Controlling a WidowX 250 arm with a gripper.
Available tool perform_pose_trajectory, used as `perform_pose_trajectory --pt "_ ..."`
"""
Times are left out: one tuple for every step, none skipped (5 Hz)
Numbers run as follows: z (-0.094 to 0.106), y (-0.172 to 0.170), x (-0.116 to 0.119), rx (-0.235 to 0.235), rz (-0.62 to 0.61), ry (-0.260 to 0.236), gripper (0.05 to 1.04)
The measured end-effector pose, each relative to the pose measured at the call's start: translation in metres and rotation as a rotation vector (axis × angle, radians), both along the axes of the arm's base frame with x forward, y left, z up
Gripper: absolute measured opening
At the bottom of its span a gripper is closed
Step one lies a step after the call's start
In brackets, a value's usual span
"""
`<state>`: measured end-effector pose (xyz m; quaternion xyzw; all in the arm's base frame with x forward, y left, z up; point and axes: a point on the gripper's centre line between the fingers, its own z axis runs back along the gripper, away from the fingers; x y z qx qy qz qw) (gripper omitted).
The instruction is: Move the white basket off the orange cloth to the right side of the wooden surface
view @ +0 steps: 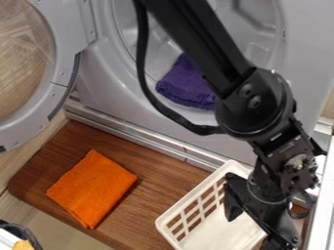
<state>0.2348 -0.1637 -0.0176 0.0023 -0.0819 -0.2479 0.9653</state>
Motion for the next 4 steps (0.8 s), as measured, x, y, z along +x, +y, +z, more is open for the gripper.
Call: perform_pose_trajectory --pt "0.009 0.000 0.003 -0.021 -0.051 -0.015 1.001" --pt "0.041 0.007 0.000 -0.022 -0.118 -0.057 1.001" --pt "0.068 0.023 -0.005 -0.021 -0.205 -0.068 1.001" --pt "0.068 0.023 -0.006 -0.020 -0.214 -0.066 1.001"
